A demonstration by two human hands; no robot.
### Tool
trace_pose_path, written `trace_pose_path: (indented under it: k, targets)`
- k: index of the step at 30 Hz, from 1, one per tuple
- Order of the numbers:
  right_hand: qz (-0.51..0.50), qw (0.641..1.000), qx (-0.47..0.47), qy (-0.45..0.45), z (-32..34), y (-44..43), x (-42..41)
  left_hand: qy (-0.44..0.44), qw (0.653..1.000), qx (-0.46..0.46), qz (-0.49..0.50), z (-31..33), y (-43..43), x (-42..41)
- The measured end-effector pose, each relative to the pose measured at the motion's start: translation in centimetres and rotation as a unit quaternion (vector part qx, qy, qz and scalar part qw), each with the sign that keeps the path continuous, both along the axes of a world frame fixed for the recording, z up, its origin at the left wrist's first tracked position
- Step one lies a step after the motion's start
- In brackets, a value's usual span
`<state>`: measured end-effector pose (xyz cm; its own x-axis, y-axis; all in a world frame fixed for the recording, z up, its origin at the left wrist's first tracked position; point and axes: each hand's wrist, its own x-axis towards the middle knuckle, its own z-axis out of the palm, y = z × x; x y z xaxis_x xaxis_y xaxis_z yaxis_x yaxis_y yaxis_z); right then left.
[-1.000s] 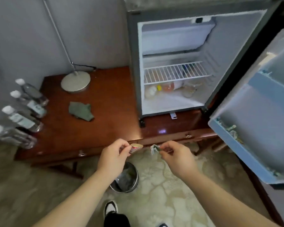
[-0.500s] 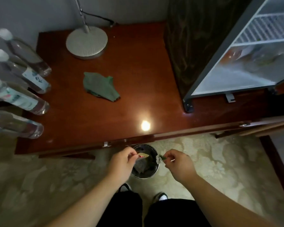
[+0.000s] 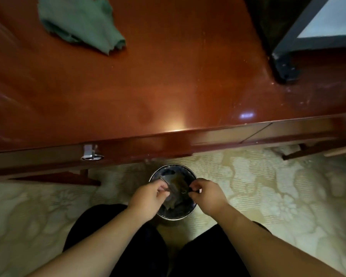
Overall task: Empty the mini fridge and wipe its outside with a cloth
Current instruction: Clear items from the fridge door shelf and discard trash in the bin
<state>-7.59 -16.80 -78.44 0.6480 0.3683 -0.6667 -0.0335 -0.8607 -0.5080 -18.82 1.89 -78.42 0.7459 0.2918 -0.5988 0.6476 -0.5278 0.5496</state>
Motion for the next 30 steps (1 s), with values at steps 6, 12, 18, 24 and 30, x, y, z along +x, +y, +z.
trace_pose_path:
  k: [6,12,18,24,30]
  targets:
    - [-0.037,0.998,0.038,-0.029,16.4,-2.1,0.1,-0.050,0.998,-0.011,0.033,15.3,-1.3,-0.9]
    - [-0.066,0.992,0.067,-0.081,36.8,-6.8,0.3,-0.112,0.993,0.001,-0.032,35.9,-4.3,1.7]
    - [-0.138,0.965,0.104,-0.196,45.7,-14.0,2.5,-0.223,0.967,0.022,-0.121,44.8,-9.5,8.7]
    - [-0.232,0.937,0.075,-0.249,49.1,-23.7,3.6,-0.268,0.937,0.016,-0.223,47.8,-17.2,13.8]
    - [-0.367,0.893,0.043,-0.258,49.8,-31.4,5.6,-0.259,0.910,-0.006,-0.323,47.8,-23.7,21.0]
